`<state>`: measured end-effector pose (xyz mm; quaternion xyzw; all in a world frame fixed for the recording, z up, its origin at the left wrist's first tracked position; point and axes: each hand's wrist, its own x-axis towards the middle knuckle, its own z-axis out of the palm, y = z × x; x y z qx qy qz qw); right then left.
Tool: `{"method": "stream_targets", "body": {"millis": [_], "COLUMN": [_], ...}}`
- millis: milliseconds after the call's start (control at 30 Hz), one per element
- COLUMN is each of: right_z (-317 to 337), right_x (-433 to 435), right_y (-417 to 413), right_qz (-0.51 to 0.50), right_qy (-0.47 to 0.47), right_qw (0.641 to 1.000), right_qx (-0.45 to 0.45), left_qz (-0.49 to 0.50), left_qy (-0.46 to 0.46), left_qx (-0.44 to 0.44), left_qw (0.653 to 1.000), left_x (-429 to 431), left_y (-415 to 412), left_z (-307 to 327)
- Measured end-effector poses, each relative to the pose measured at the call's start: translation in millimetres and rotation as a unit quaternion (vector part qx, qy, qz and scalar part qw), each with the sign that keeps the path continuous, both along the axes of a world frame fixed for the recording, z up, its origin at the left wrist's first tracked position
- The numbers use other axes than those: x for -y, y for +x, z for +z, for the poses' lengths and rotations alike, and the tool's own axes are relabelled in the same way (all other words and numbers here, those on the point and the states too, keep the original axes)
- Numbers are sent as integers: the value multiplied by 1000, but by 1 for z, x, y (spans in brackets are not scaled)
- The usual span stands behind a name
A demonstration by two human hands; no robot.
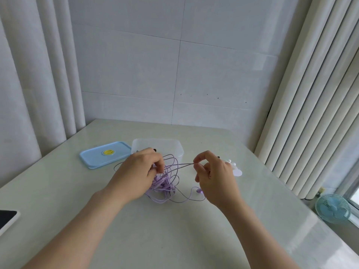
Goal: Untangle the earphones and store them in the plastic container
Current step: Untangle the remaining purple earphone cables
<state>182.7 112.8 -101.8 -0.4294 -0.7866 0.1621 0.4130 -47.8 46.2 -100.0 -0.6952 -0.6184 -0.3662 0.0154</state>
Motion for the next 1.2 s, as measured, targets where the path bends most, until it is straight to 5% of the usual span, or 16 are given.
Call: {"method": "stream_targets", "body": {"millis": [500, 800, 967, 1200], "right_z": [-2, 0, 11, 9], "right_x": [1, 1, 19, 28], "right_y": [-2, -2, -5, -21], "right_qz": [-2, -49, -28, 34], "right_qy": [-8, 27, 57, 126], "right_qw": [1000, 998, 998, 991], "right_qx": [7, 26, -11, -18], "left_qz": [49, -1, -25, -78], "left_qy": [-57, 64, 115, 46], "left_qx": [-92, 72, 92, 141], "left_qw": [993, 995, 989, 986], "left_x": [1, -1, 3, 8], "left_y": [4, 3, 9, 25], "left_z": [-3, 5, 15, 19]}}
